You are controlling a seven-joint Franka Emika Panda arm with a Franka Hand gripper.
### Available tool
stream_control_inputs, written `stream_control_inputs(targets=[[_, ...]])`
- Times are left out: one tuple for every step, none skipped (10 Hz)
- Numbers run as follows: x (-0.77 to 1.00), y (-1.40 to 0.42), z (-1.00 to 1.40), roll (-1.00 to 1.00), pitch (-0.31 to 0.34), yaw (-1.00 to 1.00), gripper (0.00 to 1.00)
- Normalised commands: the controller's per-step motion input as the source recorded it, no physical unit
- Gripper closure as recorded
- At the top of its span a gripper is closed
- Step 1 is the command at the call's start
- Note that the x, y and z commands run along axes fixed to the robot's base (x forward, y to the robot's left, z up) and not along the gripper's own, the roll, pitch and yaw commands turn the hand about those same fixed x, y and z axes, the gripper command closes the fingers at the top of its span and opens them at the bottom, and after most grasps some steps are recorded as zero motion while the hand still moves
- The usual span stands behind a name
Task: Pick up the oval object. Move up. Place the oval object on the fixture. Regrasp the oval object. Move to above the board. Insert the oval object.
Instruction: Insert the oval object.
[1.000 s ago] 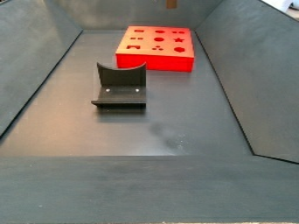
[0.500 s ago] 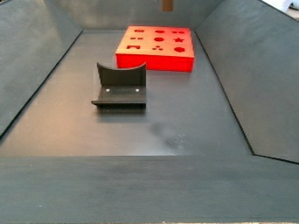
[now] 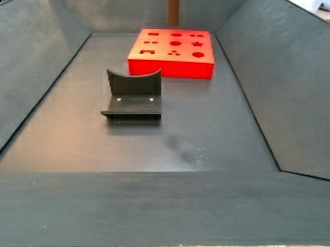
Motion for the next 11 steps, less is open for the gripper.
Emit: stream_control_inputs(targets=[[0.28,-0.25,-0.36,0.0,0.0,0.12,1.0],[0.0,-0.08,0.0,0.04,0.0,0.02,1.0],[-0.14,-0.02,-0.13,0.08,0.0,0.0,1.0],[-0.46,-0.1,-0.23,0.1,-0.026,-0.1,1.0],[-0.09,-0.08,-0.07,0.02,-0.056,0.0,1.0],[0.0,0.0,-0.03,0.0,0.0,0.0,1.0],[-0.39,0.0,-0.13,0.04,0.0,-0.2,1.0],[-0.12,0.0,-0.04,0.0,0.0,-0.1,1.0],[-0.12,0.0,-0.04,0.02,0.0,-0.11,1.0],[0.02,-0.01,0.0,0.0,0.0,0.0,1.0],[0.26,0.0,-0.01,0.0,0.006,0.0,1.0]])
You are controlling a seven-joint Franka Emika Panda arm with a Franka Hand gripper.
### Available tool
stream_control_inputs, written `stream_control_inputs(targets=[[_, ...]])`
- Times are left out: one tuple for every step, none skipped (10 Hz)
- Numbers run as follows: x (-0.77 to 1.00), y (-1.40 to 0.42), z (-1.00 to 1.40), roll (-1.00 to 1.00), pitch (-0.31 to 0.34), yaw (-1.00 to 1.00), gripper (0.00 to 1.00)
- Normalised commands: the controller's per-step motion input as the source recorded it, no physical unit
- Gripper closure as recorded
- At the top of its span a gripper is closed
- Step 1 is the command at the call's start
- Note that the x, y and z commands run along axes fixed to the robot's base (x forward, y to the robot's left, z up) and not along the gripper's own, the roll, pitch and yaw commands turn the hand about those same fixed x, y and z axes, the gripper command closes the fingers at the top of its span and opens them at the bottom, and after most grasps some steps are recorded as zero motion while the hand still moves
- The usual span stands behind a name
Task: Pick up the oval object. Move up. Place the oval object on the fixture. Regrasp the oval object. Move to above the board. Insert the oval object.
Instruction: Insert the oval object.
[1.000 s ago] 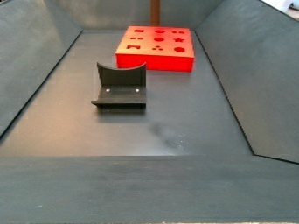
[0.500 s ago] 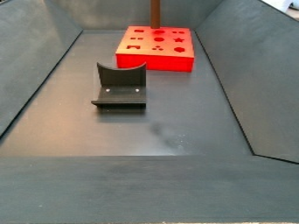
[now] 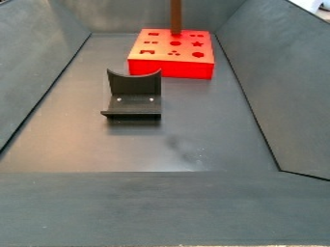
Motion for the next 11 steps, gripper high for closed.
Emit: stream_control_inputs(targets=[[0.24,0.0,-0.03,0.0,0.0,0.0,1.0],[0.18,-0.01,-0.02,0.01,0.0,-0.01,1.0],[0.1,0.0,-0.03,0.01,0.0,0.0,1.0],[0.0,0.0,0.0,0.01,0.0,0.0,1.0],[-0.01,0.0,-0.05,0.02,0.0,-0.04,1.0],[0.0,0.0,-0.07,0.02,-0.001,-0.03,1.0],[0.0,0.0,0.0,0.0,-0.01,0.0,1.0],[-0.07,-0.05,-0.18,0.1,-0.023,0.0,1.0],[-0.02,-0.02,-0.16,0.04,-0.043,0.0,1.0],[0.0,-0.04,-0.1,0.0,-0.071,0.0,1.0],[0.0,-0.07,-0.09,0.0,-0.067,0.0,1.0]])
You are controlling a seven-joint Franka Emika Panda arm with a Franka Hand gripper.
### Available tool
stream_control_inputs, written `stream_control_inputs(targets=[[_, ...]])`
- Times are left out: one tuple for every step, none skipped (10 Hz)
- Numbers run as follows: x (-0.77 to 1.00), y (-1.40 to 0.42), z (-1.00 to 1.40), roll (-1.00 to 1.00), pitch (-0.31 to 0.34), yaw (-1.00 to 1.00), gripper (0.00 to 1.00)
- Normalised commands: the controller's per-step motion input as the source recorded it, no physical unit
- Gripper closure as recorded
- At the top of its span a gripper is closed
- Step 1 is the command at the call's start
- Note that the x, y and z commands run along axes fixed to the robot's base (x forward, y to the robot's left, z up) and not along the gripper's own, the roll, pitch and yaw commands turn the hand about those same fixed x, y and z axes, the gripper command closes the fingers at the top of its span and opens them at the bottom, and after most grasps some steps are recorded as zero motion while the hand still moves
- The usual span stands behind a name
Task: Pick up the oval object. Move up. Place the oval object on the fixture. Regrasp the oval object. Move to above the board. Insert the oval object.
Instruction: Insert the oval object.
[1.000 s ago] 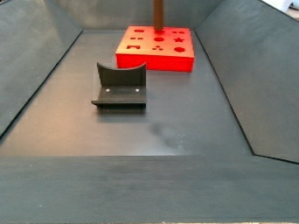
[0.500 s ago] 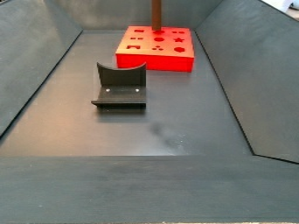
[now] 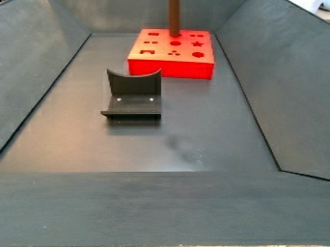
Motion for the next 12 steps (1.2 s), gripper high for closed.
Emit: stream_control_inputs(targets=[[0.0,-0.09,-0.12,0.0,-0.079,0.0,1.0],[0.0,-0.03,-0.15,0.0,-0.077,0.0,1.0],[-0.12,-0.01,-0.2,0.02,-0.099,0.0,1.0],[-0.12,0.0,-0.15,0.0,-0.1,0.0,1.0],[-0.21,0.0,-0.15,0.0,-0.101,-0.01,1.0],[-0.21,0.0,-0.06,0.0,-0.046,0.0,1.0],[-0.09,0.0,-0.02,0.0,-0.041,0.0,1.0],[-0.09,0.0,0.0,0.0,-0.027,0.0,1.0],[-0.16,0.0,-0.05,0.0,-0.034,-0.01,1.0],[-0.07,0.0,-0.05,0.0,-0.03,0.0,1.0],[-0.15,0.07,-0.07,0.0,-0.024,0.0,1.0],[0.0,0.04,-0.09,0.0,-0.011,0.0,1.0]])
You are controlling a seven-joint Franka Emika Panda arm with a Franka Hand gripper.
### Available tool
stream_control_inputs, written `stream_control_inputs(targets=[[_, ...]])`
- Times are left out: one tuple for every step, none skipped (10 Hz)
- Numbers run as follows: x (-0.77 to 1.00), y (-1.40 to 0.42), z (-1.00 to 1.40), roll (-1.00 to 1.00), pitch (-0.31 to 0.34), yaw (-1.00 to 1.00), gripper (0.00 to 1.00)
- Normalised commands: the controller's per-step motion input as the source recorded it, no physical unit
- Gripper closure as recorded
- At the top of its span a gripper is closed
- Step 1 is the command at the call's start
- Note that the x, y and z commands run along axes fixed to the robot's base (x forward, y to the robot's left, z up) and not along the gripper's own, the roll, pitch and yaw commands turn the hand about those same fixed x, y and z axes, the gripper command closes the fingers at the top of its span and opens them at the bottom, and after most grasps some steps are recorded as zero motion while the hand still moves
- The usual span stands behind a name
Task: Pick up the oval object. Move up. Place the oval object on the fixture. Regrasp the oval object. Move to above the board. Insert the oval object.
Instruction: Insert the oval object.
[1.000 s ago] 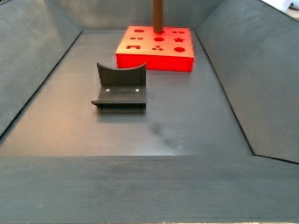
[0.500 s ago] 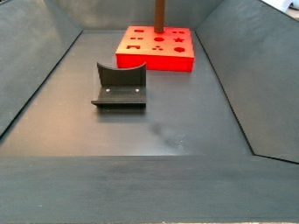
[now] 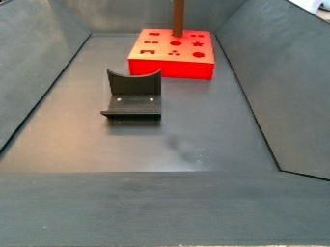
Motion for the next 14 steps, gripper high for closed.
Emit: stream_control_inputs(targets=[[0.15,0.05,-0.18,0.0,0.0,0.05,1.0],[0.39,0.17,-0.24,-0.03,0.0,0.13,1.0],[0.44,0.27,-0.24,-0.15,-0.003,0.18,1.0],[0.34,0.21,-0.15,-0.14,-0.014,0.17,1.0],[0.0,0.0,-0.03,0.0,-0.027,0.0,1.0],[0.0,0.0,-0.09,0.04,0.0,0.0,1.0],[0.04,-0.08,-0.83,0.11,-0.13,-0.01,1.0],[0.25,0.0,-0.88,0.02,-0.109,0.0,1.0],[0.34,0.08,-0.63,-0.03,-0.091,0.01,1.0],[0.14,0.03,-0.25,-0.04,-0.056,0.07,1.0],[0.0,0.0,0.0,0.0,0.017,0.0,1.0],[0.0,0.0,0.0,0.0,-0.007,0.0,1.0],[0.0,0.0,0.0,0.0,-0.007,0.0,1.0],[0.0,0.0,0.0,0.0,0.0,0.0,1.0]])
